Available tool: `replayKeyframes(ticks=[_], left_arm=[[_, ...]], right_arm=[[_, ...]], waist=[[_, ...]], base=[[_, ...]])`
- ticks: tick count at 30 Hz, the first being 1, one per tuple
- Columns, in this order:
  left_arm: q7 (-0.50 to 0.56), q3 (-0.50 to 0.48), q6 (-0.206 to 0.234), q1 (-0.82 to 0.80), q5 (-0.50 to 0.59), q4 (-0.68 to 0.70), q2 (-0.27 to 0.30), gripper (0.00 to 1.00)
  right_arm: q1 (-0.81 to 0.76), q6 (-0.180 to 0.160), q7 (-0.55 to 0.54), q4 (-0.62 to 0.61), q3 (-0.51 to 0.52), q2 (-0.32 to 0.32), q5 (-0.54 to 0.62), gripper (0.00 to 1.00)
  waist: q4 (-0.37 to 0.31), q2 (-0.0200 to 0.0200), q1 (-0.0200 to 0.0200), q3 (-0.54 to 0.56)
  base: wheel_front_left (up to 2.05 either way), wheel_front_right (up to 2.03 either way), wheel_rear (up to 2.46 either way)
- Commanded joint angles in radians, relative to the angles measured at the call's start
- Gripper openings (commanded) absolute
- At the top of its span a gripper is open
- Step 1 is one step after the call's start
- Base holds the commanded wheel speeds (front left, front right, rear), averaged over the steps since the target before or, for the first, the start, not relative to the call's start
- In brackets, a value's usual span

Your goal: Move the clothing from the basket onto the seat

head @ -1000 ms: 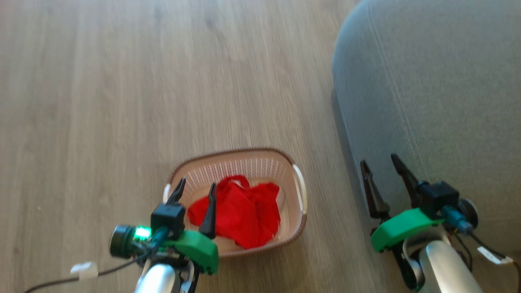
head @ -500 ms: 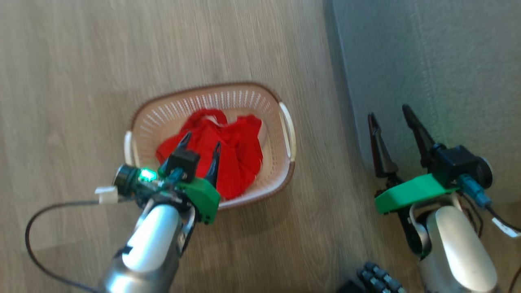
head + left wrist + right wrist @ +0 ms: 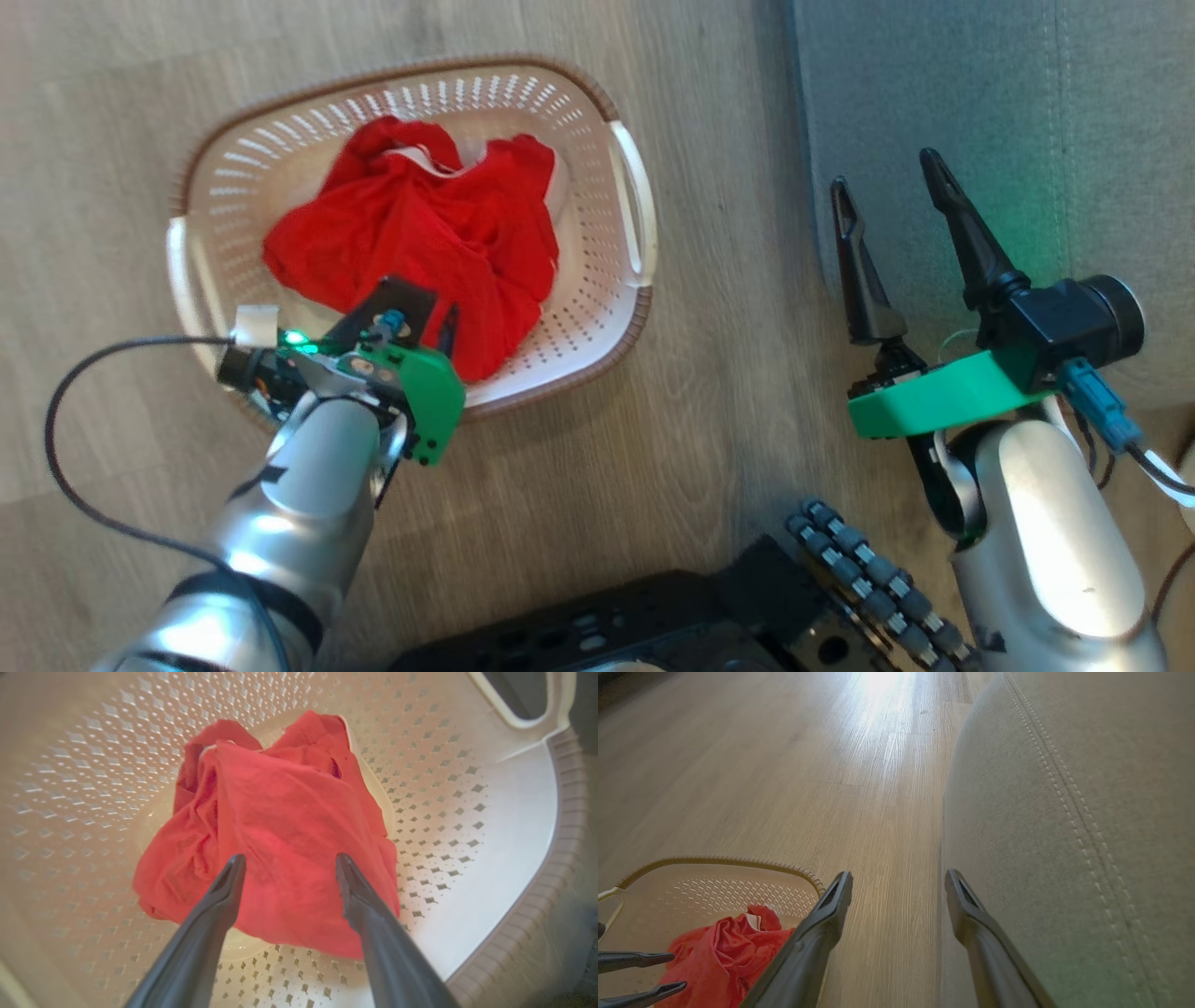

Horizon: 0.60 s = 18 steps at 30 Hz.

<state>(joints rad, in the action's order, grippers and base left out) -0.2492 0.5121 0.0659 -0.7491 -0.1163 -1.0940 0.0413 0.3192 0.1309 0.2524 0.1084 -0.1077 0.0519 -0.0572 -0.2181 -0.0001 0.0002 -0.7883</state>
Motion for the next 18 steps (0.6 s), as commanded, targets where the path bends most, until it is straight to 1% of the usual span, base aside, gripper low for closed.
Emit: replayKeyframes(ticks=[1, 4, 8, 11, 13, 16, 18], left_arm=[[-0.013, -0.005, 0.007, -0.021, -0.011, -0.025, 0.009, 1.00], [-0.013, 0.003, 0.020, -0.067, -0.033, -0.062, 0.009, 1.00], [-0.013, 0.018, 0.013, -0.103, -0.063, -0.099, 0.009, 1.00], [-0.004, 0.033, 0.017, -0.127, -0.076, -0.139, 0.009, 1.00], [0.026, 0.044, 0.016, -0.142, -0.083, -0.158, 0.009, 1.00], [0.107, 0.049, 0.046, -0.161, -0.097, -0.179, 0.009, 1.00], [0.126, 0.053, 0.053, -0.166, -0.099, -0.182, 0.009, 1.00]], right_arm=[[-0.011, 0.000, 0.009, -0.037, -0.027, 0.000, -0.006, 1.00], [-0.003, 0.000, 0.009, -0.052, -0.038, -0.001, -0.023, 1.00], [-0.007, 0.000, 0.009, -0.064, -0.051, -0.001, -0.047, 1.00], [-0.016, 0.000, 0.009, -0.071, -0.057, -0.001, -0.057, 1.00], [-0.020, 0.000, 0.009, -0.076, -0.059, -0.001, -0.061, 1.00], [-0.027, 0.000, 0.009, -0.081, -0.064, -0.001, -0.061, 1.00], [-0.029, 0.000, 0.009, -0.083, -0.065, -0.001, -0.061, 1.00]], waist=[[-0.033, 0.0001, -0.0002, -0.045], [-0.047, 0.0001, -0.0002, -0.076], [-0.057, 0.0001, -0.0002, -0.098], [-0.064, 0.0001, -0.0002, -0.108], [-0.066, 0.0001, -0.0002, -0.115], [-0.069, 0.0001, -0.0002, -0.119], [-0.070, 0.0001, -0.0002, -0.121]], base=[[0.00, 0.00, 0.00], [0.00, 0.00, 0.00], [0.00, 0.00, 0.00], [0.00, 0.00, 0.00], [0.00, 0.00, 0.00], [0.00, 0.00, 0.00], [0.00, 0.00, 0.00]])
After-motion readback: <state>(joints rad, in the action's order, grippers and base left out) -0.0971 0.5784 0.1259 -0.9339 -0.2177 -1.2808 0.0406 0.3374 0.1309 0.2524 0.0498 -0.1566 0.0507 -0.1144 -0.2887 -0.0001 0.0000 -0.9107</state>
